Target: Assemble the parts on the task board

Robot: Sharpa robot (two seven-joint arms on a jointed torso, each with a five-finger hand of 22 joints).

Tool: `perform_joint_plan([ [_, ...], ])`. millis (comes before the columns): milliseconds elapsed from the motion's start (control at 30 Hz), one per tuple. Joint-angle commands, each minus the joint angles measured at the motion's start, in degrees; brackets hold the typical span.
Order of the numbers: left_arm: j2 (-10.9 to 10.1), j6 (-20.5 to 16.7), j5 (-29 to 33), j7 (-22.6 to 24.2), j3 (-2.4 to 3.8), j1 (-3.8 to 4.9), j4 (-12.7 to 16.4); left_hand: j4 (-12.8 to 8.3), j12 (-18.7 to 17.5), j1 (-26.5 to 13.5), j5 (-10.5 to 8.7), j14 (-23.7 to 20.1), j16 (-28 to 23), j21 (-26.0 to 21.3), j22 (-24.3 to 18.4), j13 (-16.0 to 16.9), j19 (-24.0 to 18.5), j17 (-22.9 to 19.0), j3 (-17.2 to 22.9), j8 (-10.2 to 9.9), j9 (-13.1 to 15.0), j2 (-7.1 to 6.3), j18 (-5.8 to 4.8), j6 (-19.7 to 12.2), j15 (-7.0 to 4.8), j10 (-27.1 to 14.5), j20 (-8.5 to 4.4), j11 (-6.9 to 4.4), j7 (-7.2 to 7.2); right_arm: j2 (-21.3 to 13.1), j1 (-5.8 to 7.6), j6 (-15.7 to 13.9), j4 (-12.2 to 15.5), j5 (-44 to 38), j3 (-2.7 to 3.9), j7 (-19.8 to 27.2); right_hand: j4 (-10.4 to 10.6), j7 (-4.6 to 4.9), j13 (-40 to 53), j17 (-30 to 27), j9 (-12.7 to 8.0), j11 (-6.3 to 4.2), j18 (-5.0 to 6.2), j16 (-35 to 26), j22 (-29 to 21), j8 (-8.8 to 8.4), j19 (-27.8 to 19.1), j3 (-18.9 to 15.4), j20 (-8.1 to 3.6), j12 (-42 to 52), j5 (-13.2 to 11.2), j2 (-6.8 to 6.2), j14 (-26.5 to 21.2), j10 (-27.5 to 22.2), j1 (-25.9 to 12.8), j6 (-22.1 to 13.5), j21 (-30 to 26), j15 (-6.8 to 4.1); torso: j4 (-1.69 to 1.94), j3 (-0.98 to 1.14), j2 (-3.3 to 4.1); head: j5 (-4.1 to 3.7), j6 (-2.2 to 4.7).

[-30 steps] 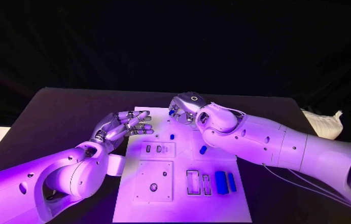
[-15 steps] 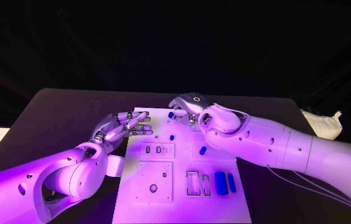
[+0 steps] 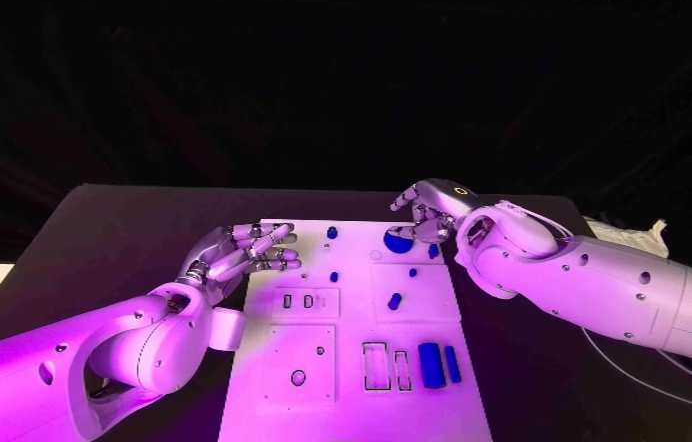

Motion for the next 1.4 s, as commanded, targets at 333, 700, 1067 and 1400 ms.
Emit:
perform_joint_plan([
  [333,-0.07,1.51,0.14,0.53,0.03,0.06,0.06,-0.43,0.01,0.75,0.0,-0.02,-0.23,-0.31,-0.07,-0.07,0.19,0.09,0.16,-0.19,-0.02,0.13,0.48,0.0,0.1,-0.49,0.3,-0.06,0.48,-0.47,-0.31,8.27,-1.7,0.48,0.08,-2.32,3.82,1.19,26.55,8.39,-0.06,1.18,-1.43,4.04,8.12,0.68,2.6,-4.5,0.86,24.56,-0.82,1.46,4.67,3.56,3.46,-0.48,4.85,0.76,-0.13,0.03,-0.07,-0.27,-0.04],
  [700,-0.04,1.56,0.14,0.48,0.03,0.06,0.17,-0.51,0.03,0.82,0.01,-0.01,-0.26,-0.33,-0.08,-0.07,0.2,0.13,0.21,-0.18,-0.01,0.17,0.49,0.03,0.09,-0.47,0.3,-0.07,0.46,1.93,-0.39,8.8,-3.66,-2.37,0.07,-2.66,3.64,1.18,28.52,9.05,-0.02,1.2,-1.59,4.39,9.15,1.02,2.9,-4.46,0.94,26.36,-1.18,2.08,4.77,4.32,3.92,-0.18,5.44,0.81,-0.09,-0.06,-0.09,-0.24,-0.41],
  [1067,-0.02,1.54,0.14,0.35,0.03,0.06,0.19,-0.51,0.03,0.82,0.01,-0.01,-0.26,-0.33,-0.08,-0.07,0.2,0.13,0.21,-0.18,-0.01,0.17,0.49,0.03,0.09,-0.47,0.3,-0.07,0.46,3.4,-0.53,10.02,-4.63,-3.3,0.05,-2.91,3.54,1.03,29.62,9.59,0.09,1.11,-1.7,4.66,9.88,1.61,3.08,-4.37,0.94,27.33,-1.35,2.95,4.86,4.74,4.03,0.73,5.88,0.77,-0.16,-0.03,-0.12,-0.17,-0.89],
  [1400,0.07,1.57,0.14,0.19,0.03,0.06,0.24,-0.59,0.03,0.87,0.0,0.01,-0.29,-0.34,-0.08,-0.07,0.22,0.18,0.25,-0.19,-0.01,0.19,0.49,0.03,0.09,-0.46,0.29,-0.08,0.46,3.91,-0.72,12.12,-5.3,-3.59,0.04,-2.99,3.1,0.73,30.91,10.46,0.3,0.9,-1.89,5.08,11.07,2.42,3.42,-4.28,0.74,28.5,-1.66,3.76,5.01,5.43,4.36,2.38,6.52,0.47,-0.1,0.01,-0.11,-0.28,-1.13],
])
